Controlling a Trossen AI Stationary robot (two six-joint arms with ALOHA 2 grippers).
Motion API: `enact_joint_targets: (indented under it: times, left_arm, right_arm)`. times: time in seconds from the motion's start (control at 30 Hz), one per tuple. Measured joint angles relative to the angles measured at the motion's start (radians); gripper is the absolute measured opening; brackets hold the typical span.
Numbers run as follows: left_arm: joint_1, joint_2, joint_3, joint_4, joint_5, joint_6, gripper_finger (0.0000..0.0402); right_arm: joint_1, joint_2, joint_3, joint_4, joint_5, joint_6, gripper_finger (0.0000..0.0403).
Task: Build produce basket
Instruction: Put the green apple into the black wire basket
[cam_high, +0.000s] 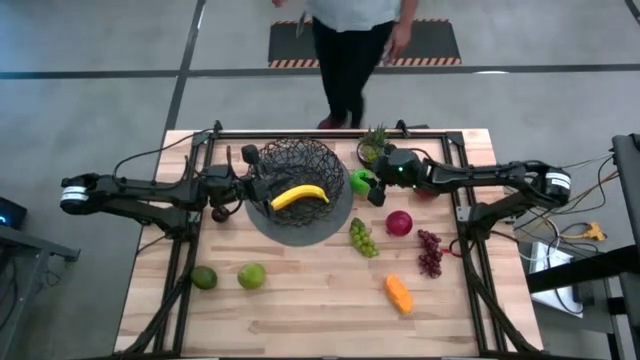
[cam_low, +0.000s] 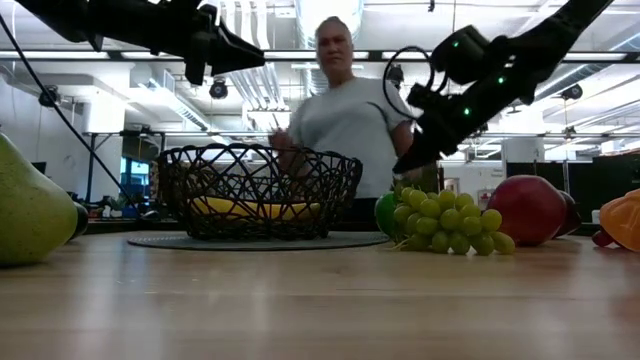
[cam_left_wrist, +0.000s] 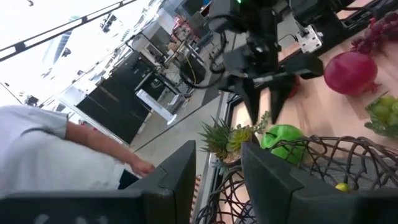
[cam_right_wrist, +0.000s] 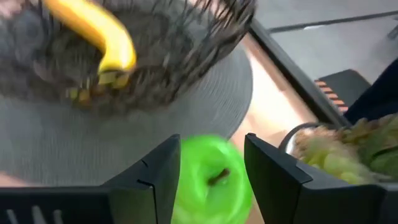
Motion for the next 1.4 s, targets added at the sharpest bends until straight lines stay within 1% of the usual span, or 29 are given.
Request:
enact_joint_targets:
  times: [0.2,0.33,0.53,0.73,0.93,0.97,1.2,1.4]
  left_arm:
    - [0.0,0.0,0.0,0.0,0.0,0.018,0.0111]
    - [0.0,0.0,0.0,0.002,0.0,0.024,0.0111]
    - [0.0,0.0,0.0,0.002,0.0,0.026,0.0111]
    - [0.0,0.0,0.0,0.002,0.0,0.026,0.0111]
    - [0.0,0.0,0.0,0.002,0.0,0.026,0.0111]
    - [0.0,0.0,0.0,0.001,0.0,0.026,0.0111]
    - [0.0,0.0,0.0,0.001,0.0,0.019,0.0111]
    - [0.0,0.0,0.0,0.001,0.0,0.018,0.0111]
  right_arm:
    - [-0.001,0.045,0.0,-0.003,-0.006,-0.009,0.0177]
    - [-0.003,0.072,0.0,-0.002,0.039,0.0,0.0167]
    - [-0.008,0.115,0.001,0.029,0.045,0.021,0.0143]
    - [-0.007,0.109,0.0,0.023,0.043,0.031,0.0097]
    - [-0.014,0.096,-0.002,0.003,0.047,0.145,0.0021]
    - [-0.014,0.096,-0.002,0.001,0.047,0.161,0.0015]
    - [-0.012,0.08,-0.002,-0.01,0.038,0.202,0.0008]
    - [-0.012,0.004,-0.003,-0.009,0.012,0.205,0.0008]
